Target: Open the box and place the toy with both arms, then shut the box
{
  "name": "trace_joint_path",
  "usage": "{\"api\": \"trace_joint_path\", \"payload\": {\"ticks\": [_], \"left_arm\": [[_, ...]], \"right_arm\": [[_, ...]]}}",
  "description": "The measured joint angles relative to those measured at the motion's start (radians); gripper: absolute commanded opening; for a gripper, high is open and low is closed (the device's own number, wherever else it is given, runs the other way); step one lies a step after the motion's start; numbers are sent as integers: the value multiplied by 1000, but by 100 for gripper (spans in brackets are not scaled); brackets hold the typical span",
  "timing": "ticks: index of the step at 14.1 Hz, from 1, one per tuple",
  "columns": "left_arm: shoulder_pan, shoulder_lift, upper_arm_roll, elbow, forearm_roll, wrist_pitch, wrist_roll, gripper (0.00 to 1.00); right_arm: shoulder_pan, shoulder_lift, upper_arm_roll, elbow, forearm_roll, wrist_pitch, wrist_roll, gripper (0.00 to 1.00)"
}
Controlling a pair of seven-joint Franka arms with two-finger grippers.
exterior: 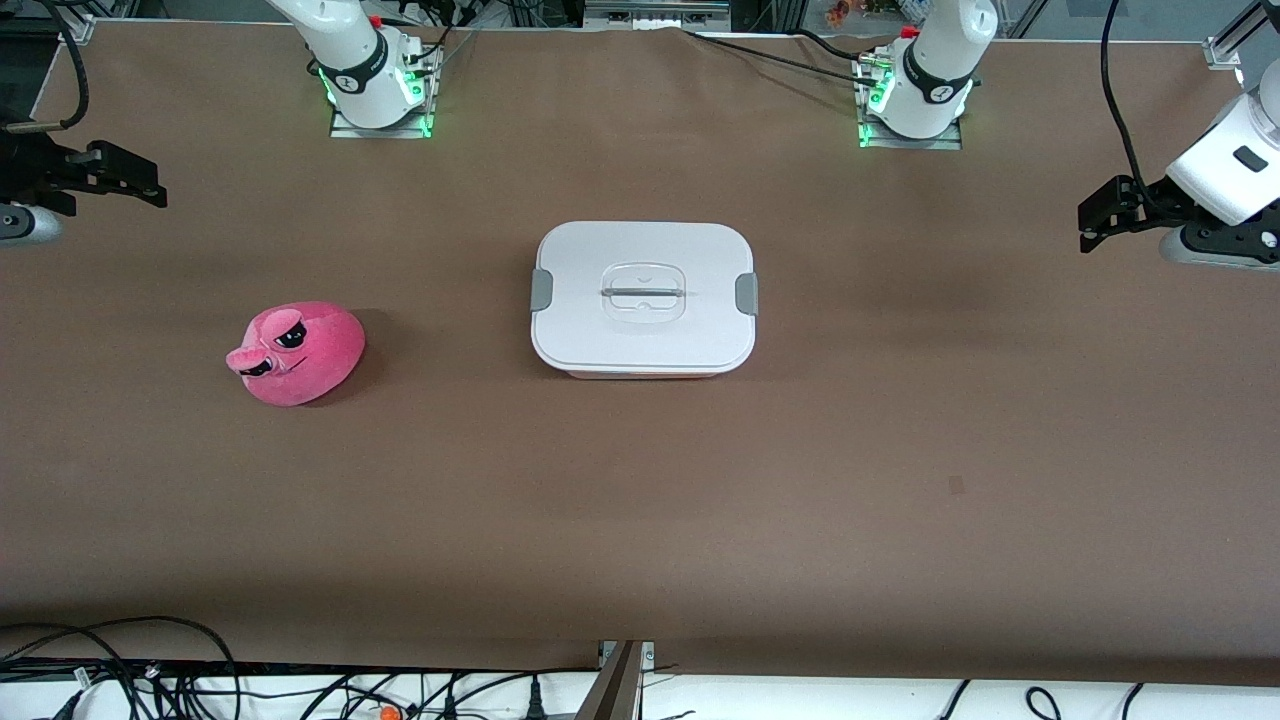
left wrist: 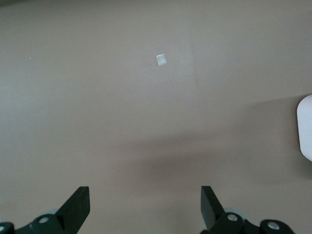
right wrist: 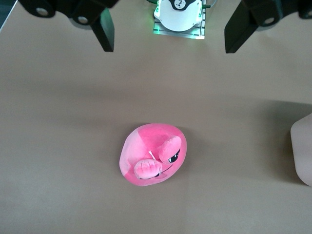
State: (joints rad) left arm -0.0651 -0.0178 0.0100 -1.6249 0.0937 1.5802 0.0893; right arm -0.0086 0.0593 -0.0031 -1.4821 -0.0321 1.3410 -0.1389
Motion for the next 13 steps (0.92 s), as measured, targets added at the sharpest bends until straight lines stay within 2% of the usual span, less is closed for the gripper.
{"api": "trace_joint_path", "payload": {"ticks": [13], "left_arm": [[0, 0, 0, 2, 0, -4, 0, 100]], "right_arm": [[0, 3, 0, 0, -18, 2, 0, 100]]}}
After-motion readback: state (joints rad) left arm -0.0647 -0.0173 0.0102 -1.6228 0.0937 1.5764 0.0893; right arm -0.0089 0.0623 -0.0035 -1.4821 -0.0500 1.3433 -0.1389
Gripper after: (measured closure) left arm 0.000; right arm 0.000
